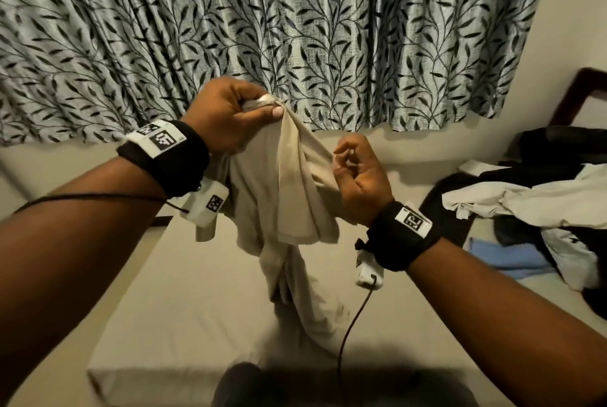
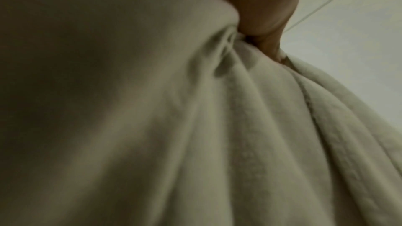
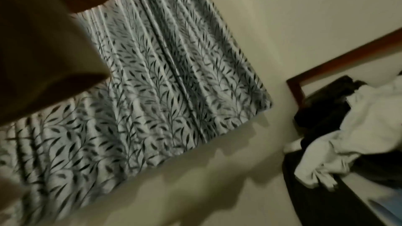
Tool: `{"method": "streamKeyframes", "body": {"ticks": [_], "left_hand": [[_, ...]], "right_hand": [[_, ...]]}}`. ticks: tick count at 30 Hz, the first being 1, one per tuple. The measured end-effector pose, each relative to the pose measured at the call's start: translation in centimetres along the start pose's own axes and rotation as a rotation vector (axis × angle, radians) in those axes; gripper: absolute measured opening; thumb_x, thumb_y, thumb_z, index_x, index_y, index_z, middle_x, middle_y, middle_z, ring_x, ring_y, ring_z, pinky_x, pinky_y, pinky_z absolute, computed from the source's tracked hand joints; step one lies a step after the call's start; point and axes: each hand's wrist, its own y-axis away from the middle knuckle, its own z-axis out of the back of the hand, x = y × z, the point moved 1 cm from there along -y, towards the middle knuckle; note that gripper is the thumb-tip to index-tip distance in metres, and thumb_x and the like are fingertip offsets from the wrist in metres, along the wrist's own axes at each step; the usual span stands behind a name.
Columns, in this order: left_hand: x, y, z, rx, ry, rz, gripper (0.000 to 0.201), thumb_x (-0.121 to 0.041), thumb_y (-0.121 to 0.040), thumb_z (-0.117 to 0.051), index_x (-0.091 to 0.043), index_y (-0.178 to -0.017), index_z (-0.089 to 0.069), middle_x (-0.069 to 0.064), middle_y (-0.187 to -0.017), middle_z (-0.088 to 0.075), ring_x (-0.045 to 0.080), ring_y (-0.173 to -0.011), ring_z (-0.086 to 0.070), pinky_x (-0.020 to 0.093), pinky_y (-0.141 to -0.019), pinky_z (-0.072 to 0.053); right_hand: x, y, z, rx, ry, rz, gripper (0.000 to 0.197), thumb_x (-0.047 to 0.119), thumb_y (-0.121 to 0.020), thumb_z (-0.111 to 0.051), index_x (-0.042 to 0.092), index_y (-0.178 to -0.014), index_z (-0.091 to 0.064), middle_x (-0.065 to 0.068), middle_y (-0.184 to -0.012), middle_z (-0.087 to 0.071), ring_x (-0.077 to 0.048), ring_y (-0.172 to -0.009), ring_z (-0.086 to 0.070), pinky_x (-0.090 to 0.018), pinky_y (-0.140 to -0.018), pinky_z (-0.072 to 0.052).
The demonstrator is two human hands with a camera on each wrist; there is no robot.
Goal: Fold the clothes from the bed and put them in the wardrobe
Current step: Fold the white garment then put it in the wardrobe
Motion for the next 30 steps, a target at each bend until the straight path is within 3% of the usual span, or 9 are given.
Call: {"method": "streamKeyframes", "body": {"ticks": [4, 9, 11, 15, 19, 22, 25, 27, 30], "left_hand": [[-0.6, -0.2, 0.6, 0.027, -0.035, 0.021, 0.030, -0.047, -0.084, -0.074, -0.017, -0.087, -0.076, -0.009, -0.065, -0.067, 0.008, -0.053, -0.057, 0.017, -0.047, -0.044], [-0.1, -0.6, 1.4, -0.022, -0.037, 0.027, 0.023, -0.040, -0.088, -0.076, -0.017, -0.083, -0.074, -0.003, -0.064, -0.062, 0.007, -0.055, -0.050, 0.024, -0.051, -0.041], [0.0, -0.6, 2.1, -0.019, -0.035, 0.028, 0.021, -0.039, -0.089, -0.076, -0.018, -0.086, -0.075, 0.008, -0.070, -0.068, 0.011, -0.060, -0.054, 0.029, -0.051, -0.043], [-0.2, -0.7, 2.5, -0.009, -0.058, 0.009, 0.038, -0.040, -0.089, -0.074, -0.002, -0.089, -0.073, 0.029, -0.076, -0.066, 0.018, -0.058, -0.052, 0.033, -0.048, -0.041], [-0.4, -0.7, 2.5, 0.006, -0.059, 0.004, 0.038, -0.034, -0.088, -0.074, 0.004, -0.091, -0.072, 0.029, -0.074, -0.067, 0.017, -0.050, -0.055, 0.024, -0.043, -0.044], [-0.2, -0.3, 2.4, -0.003, -0.039, 0.016, 0.037, -0.032, -0.089, -0.073, 0.005, -0.088, -0.071, 0.023, -0.066, -0.064, 0.014, -0.051, -0.054, 0.015, -0.043, -0.041], [0.0, -0.4, 2.3, -0.024, -0.050, 0.047, 0.033, -0.045, -0.088, -0.071, -0.014, -0.077, -0.072, -0.008, -0.055, -0.057, 0.006, -0.048, -0.047, 0.015, -0.044, -0.036], [0.1, -0.5, 2.3, -0.059, -0.073, 0.089, 0.028, -0.048, -0.089, -0.073, -0.028, -0.070, -0.070, -0.015, -0.053, -0.059, 0.003, -0.045, -0.048, 0.017, -0.043, -0.038], [-0.4, -0.8, 1.5, -0.108, -0.051, 0.143, 0.037, -0.046, -0.089, -0.075, -0.013, -0.072, -0.069, 0.000, -0.054, -0.064, 0.017, -0.042, -0.057, 0.025, -0.041, -0.048]], "right_hand": [[-0.2, 0.9, 0.6, 0.136, 0.198, 0.205, 0.038, 0.043, -0.084, -0.074, 0.024, -0.112, -0.058, 0.024, -0.098, -0.058, 0.012, -0.082, -0.056, -0.009, -0.074, -0.044], [-1.6, 1.3, 1.9, 0.480, 0.175, 0.044, 0.020, 0.003, -0.085, -0.071, 0.022, -0.089, -0.065, 0.015, -0.078, -0.062, -0.003, -0.067, -0.055, -0.021, -0.066, -0.045], [-2.0, 1.1, 3.1, 0.453, 0.084, -0.098, 0.033, -0.008, -0.079, -0.056, 0.021, -0.091, -0.065, 0.010, -0.080, -0.063, -0.003, -0.070, -0.058, -0.020, -0.068, -0.049], [-2.4, -0.9, 5.6, 0.179, 0.137, -0.037, 0.056, -0.021, -0.077, -0.045, 0.026, -0.094, -0.069, 0.002, -0.089, -0.069, -0.018, -0.084, -0.063, -0.026, -0.076, -0.050], [-1.3, -1.9, 6.7, 0.159, 0.020, -0.094, 0.043, -0.008, -0.071, -0.039, 0.023, -0.082, -0.065, 0.016, -0.074, -0.063, -0.006, -0.069, -0.056, -0.021, -0.066, -0.045], [-0.4, -2.1, 7.0, 0.237, 0.011, -0.087, 0.026, -0.002, -0.083, -0.049, 0.015, -0.084, -0.069, 0.013, -0.079, -0.066, 0.000, -0.072, -0.058, -0.015, -0.070, -0.045], [0.0, -2.3, 7.4, 0.268, 0.191, 0.052, 0.007, 0.011, -0.084, -0.072, 0.010, -0.090, -0.076, 0.006, -0.087, -0.069, -0.001, -0.079, -0.062, -0.016, -0.075, -0.046], [-0.2, -2.0, 7.0, 0.229, 0.318, 0.120, 0.006, 0.017, -0.083, -0.075, 0.015, -0.089, -0.077, 0.003, -0.084, -0.068, -0.007, -0.077, -0.061, -0.023, -0.071, -0.048], [0.2, 0.0, 4.8, 0.175, 0.459, 0.191, 0.019, 0.037, -0.082, -0.076, 0.019, -0.076, -0.073, 0.003, -0.076, -0.063, -0.015, -0.069, -0.058, -0.030, -0.063, -0.046]]}}
